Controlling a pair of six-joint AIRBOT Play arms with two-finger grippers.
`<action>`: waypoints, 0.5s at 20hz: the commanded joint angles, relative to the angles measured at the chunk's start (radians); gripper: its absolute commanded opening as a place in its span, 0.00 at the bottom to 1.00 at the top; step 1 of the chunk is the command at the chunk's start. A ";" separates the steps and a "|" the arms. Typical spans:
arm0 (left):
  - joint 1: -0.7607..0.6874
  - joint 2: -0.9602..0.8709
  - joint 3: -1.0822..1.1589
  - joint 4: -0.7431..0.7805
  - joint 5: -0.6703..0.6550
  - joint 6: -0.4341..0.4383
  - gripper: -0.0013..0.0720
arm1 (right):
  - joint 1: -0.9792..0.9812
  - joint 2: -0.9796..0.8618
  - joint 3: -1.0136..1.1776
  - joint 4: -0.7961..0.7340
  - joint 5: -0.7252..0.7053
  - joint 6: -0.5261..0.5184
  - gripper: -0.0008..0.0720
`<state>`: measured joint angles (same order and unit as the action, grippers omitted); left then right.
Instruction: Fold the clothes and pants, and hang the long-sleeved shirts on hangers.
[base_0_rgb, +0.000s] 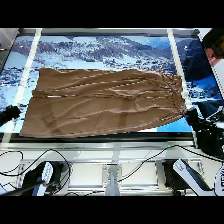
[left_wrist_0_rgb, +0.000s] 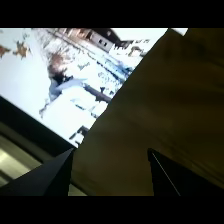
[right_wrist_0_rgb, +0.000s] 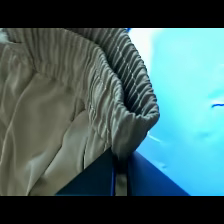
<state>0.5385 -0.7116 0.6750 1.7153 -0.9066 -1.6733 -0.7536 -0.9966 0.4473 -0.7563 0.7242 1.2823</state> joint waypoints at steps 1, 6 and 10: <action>0.113 -0.002 -0.047 -0.055 -0.180 -0.051 0.74 | 0.000 0.029 0.000 0.007 0.019 -0.002 0.06; 0.350 -0.002 -0.151 -0.348 -0.206 0.032 0.71 | 0.000 0.028 -0.001 0.006 0.044 -0.002 0.05; 0.487 -0.002 -0.169 -0.363 -0.213 0.128 0.70 | 0.000 0.028 -0.001 0.007 0.050 -0.002 0.06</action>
<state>0.9268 -0.7128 0.5259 1.4117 -1.0996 -1.6157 -0.7536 -0.9695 0.4465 -0.7502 0.7643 1.2797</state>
